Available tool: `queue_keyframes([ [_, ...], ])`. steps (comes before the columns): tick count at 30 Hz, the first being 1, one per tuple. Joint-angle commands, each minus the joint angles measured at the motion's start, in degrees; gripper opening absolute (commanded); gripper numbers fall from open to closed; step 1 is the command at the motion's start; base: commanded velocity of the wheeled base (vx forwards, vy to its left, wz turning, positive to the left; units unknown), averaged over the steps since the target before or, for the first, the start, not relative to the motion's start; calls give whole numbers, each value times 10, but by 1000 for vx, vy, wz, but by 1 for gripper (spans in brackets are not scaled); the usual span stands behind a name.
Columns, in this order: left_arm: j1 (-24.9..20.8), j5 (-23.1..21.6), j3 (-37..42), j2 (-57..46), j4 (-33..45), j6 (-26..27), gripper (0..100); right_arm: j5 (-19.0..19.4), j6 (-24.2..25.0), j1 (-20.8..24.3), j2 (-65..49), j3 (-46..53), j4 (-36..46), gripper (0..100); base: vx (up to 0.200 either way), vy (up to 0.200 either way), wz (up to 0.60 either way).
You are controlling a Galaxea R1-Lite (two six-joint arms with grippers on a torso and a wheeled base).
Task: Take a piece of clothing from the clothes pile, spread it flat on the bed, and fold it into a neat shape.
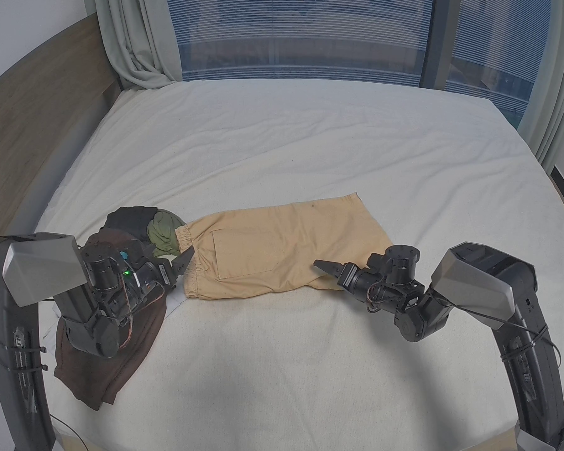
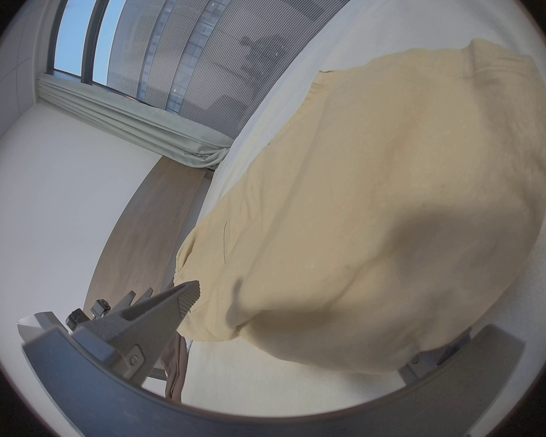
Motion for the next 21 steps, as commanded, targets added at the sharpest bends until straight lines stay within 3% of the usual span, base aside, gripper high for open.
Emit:
queue_keyframes([
  [1, -1, 0, 0, 3, 0, 0, 100, -3, 0, 4, 14, -9, -1, 100, 0, 0, 0],
  [6, -1, 0, 0, 4, 0, 0, 100, -12, 0, 4, 16, -14, -2, 100, 0, 0, 0],
  [7, -1, 0, 0, 4, 0, 0, 100, -12, 0, 4, 16, -14, -2, 0, 0, 0, 0],
  [21, -1, 0, 0, 11, 0, -1, 100, -13, 0, 2, 16, -3, -7, 0, 0, 0, 0],
])
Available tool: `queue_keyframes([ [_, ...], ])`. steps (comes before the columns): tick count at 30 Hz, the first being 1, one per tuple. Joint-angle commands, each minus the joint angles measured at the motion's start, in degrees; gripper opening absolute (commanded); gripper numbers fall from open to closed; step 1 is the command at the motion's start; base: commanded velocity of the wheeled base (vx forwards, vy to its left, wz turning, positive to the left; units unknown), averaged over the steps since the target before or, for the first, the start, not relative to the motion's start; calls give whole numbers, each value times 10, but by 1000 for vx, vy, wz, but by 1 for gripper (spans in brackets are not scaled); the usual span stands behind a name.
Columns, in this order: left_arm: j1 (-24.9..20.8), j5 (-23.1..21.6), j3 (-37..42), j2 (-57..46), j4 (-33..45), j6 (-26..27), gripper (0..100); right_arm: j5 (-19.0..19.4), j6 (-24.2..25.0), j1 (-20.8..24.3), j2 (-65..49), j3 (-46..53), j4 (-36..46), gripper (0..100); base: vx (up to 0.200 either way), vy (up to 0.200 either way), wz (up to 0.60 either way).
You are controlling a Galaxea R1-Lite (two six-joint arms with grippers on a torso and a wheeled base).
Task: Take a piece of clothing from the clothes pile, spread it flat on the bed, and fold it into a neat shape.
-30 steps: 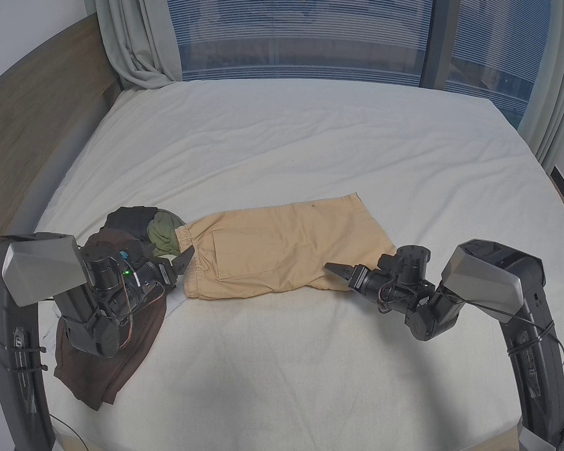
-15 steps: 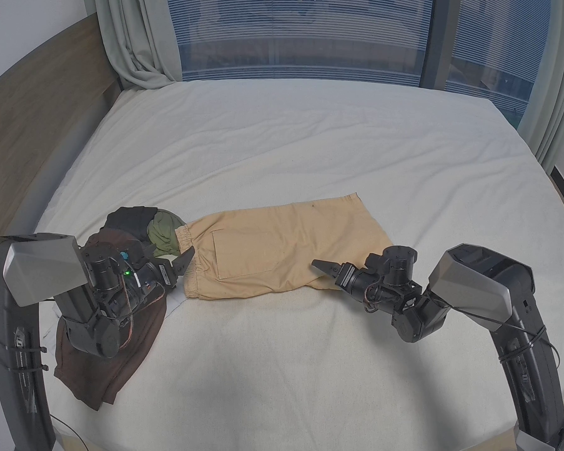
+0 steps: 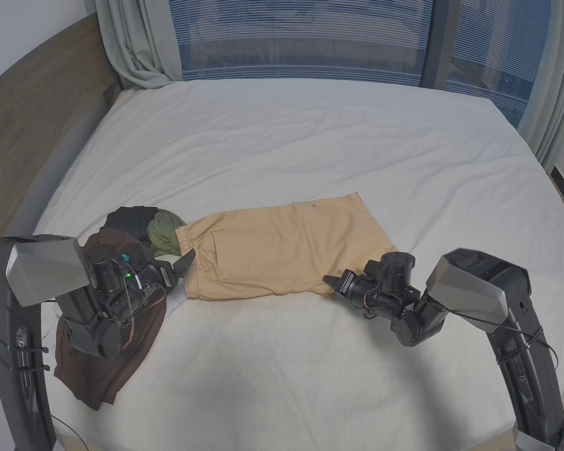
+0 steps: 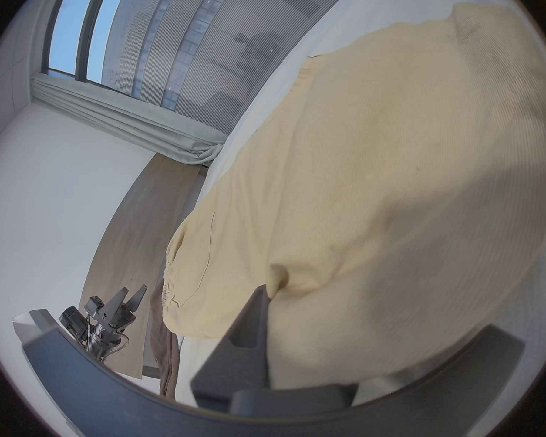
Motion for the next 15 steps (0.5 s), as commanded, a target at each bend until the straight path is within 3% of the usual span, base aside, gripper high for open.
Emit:
queue_keyframes([
  [1, 0, 0, 1, 2, 0, 0, 100, 0, -1, -2, -6, 13, -3, 0, 0, 0, 0],
  [15, -2, -2, 0, 23, 0, 0, 100, 0, -7, -9, -78, 152, -51, 0, 0, 0, 0],
])
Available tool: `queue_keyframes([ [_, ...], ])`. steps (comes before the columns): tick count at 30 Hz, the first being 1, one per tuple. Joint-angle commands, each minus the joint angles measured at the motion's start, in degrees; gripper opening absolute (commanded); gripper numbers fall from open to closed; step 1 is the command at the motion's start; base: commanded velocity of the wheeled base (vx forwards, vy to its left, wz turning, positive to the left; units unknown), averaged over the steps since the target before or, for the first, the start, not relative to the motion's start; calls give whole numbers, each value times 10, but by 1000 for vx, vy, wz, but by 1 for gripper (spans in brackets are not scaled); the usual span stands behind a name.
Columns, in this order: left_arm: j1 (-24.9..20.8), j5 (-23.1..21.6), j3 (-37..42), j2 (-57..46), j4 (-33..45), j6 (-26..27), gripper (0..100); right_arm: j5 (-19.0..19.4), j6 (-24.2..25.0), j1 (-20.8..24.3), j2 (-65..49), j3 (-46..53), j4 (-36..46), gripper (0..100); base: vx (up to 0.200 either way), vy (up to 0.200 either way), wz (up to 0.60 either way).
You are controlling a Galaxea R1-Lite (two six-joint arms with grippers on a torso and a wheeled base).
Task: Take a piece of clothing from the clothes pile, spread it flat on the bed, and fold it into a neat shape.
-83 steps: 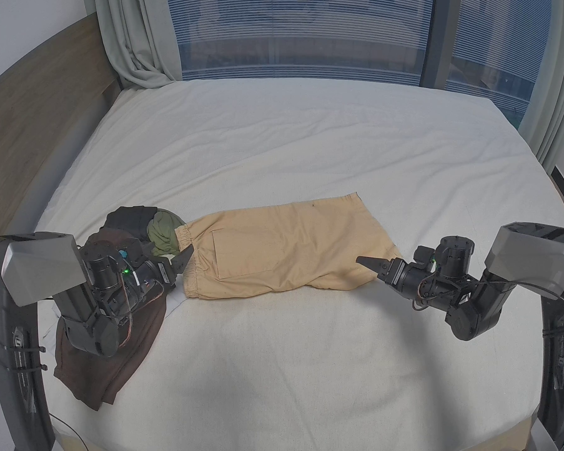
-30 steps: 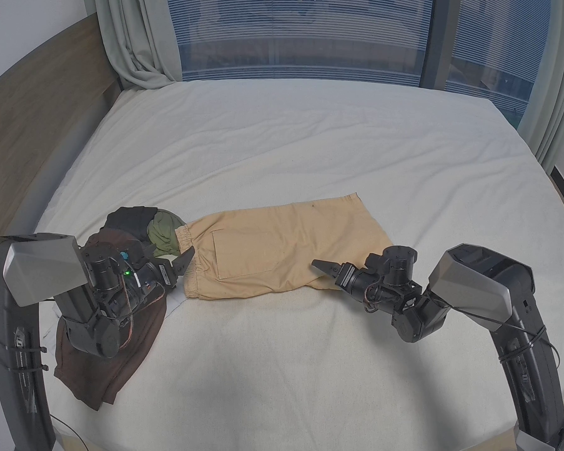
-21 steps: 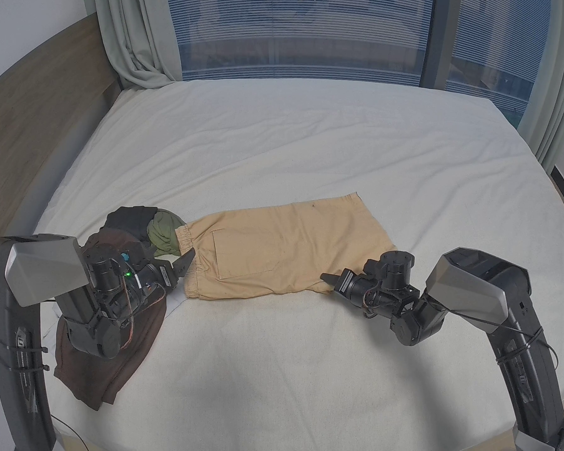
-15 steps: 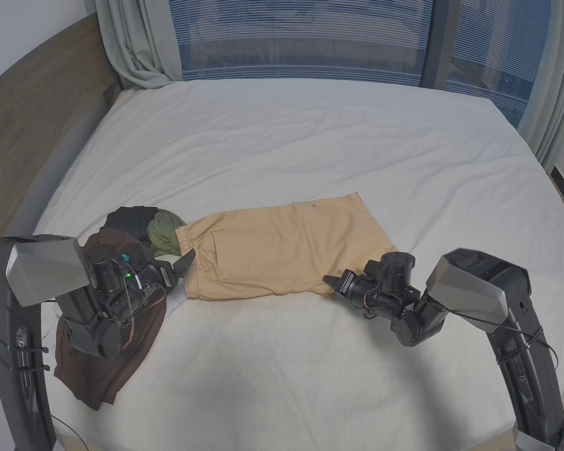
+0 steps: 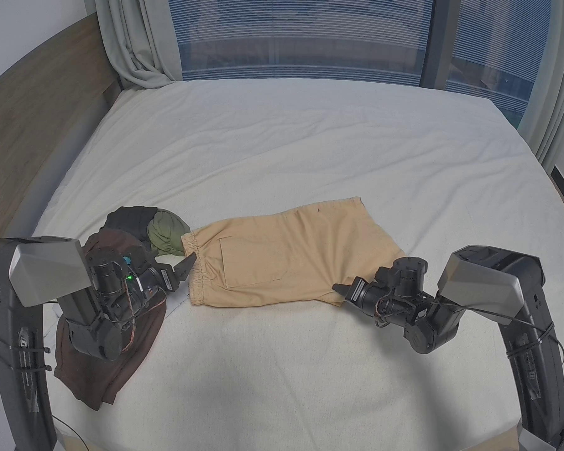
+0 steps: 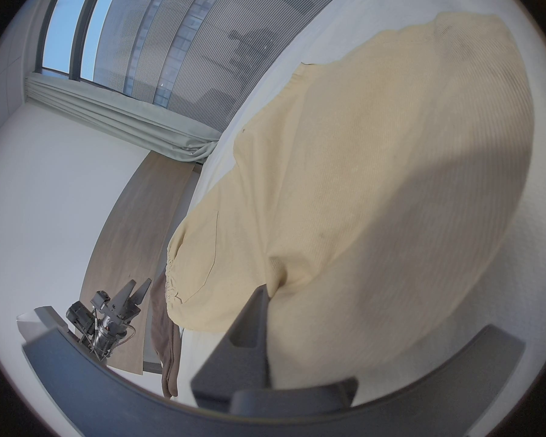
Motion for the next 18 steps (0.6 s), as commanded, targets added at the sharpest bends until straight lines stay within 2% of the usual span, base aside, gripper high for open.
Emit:
queue_keyframes([
  [1, -2, 0, -1, 15, 0, 0, 100, 0, -2, -3, -32, 43, -15, 0, 0, 0, 0],
  [18, -2, 0, -1, 15, 0, -2, 100, -1, -66, -18, -117, 231, -44, 0, 0, 0, 0],
])
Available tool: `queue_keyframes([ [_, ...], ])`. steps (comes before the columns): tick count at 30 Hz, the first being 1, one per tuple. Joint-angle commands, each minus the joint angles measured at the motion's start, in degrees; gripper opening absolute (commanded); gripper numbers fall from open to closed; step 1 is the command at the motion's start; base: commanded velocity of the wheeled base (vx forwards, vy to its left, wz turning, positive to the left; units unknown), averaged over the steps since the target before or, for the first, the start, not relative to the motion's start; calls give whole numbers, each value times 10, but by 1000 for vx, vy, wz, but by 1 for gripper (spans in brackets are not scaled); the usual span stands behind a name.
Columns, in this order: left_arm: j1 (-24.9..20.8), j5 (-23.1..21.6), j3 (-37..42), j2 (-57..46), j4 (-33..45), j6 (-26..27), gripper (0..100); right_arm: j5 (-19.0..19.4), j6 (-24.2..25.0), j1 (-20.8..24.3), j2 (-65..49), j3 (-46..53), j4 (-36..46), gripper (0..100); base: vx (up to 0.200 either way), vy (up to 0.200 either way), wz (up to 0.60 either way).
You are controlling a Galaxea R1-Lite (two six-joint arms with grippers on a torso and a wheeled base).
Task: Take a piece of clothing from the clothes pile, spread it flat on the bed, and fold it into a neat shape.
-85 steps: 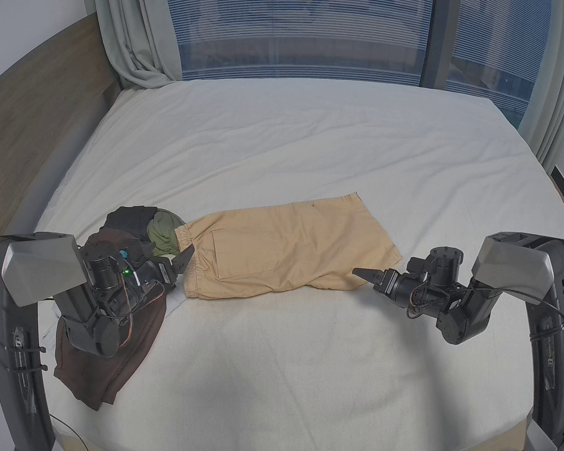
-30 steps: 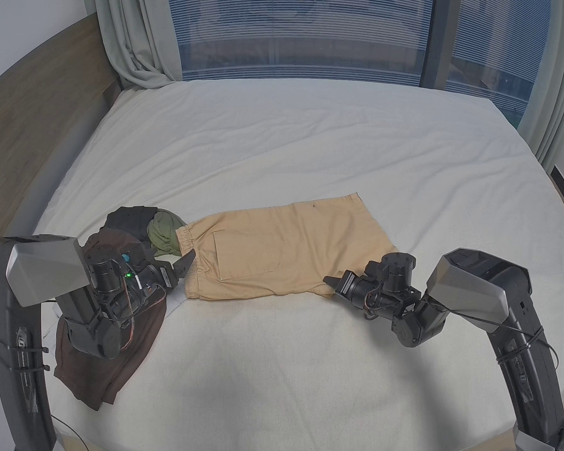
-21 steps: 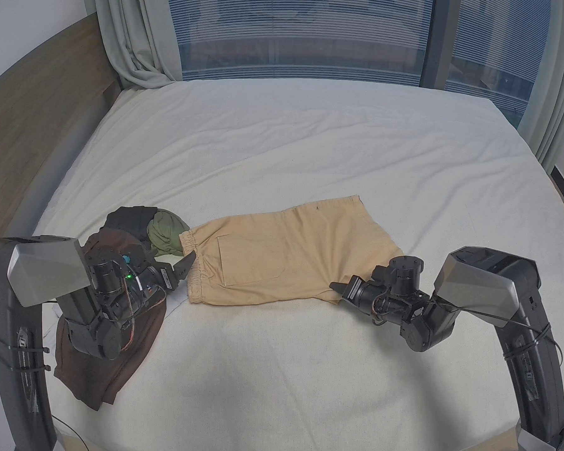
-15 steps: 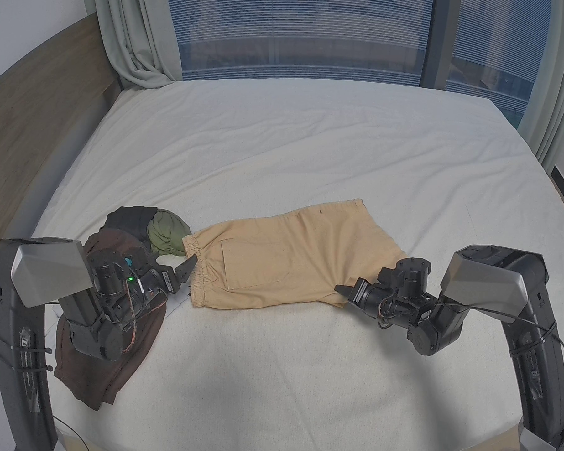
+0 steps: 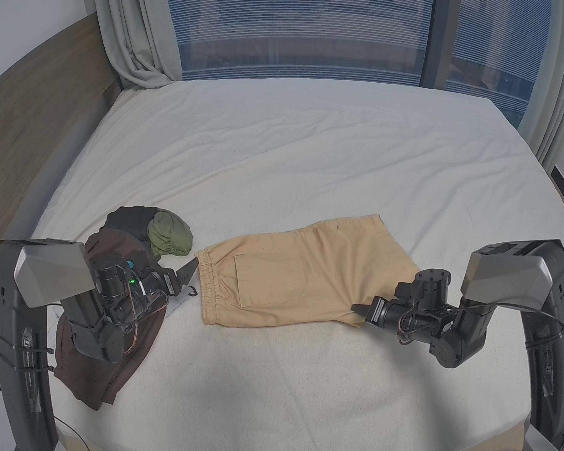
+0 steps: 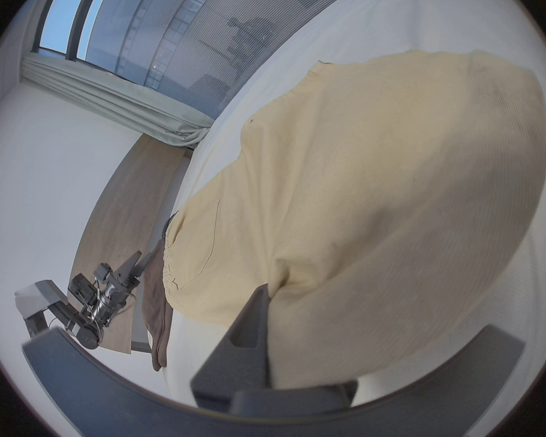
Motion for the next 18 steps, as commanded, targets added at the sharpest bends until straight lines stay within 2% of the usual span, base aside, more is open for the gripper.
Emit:
queue_keyframes([
  [1, 0, 0, 0, 1, 0, -1, 100, 0, -19, -10, -45, 61, -2, 0, 0, 0, 0],
  [18, 0, -1, 1, 1, 0, -4, 100, -11, -62, -18, -40, 236, -108, 0, 0, 0, 0],
])
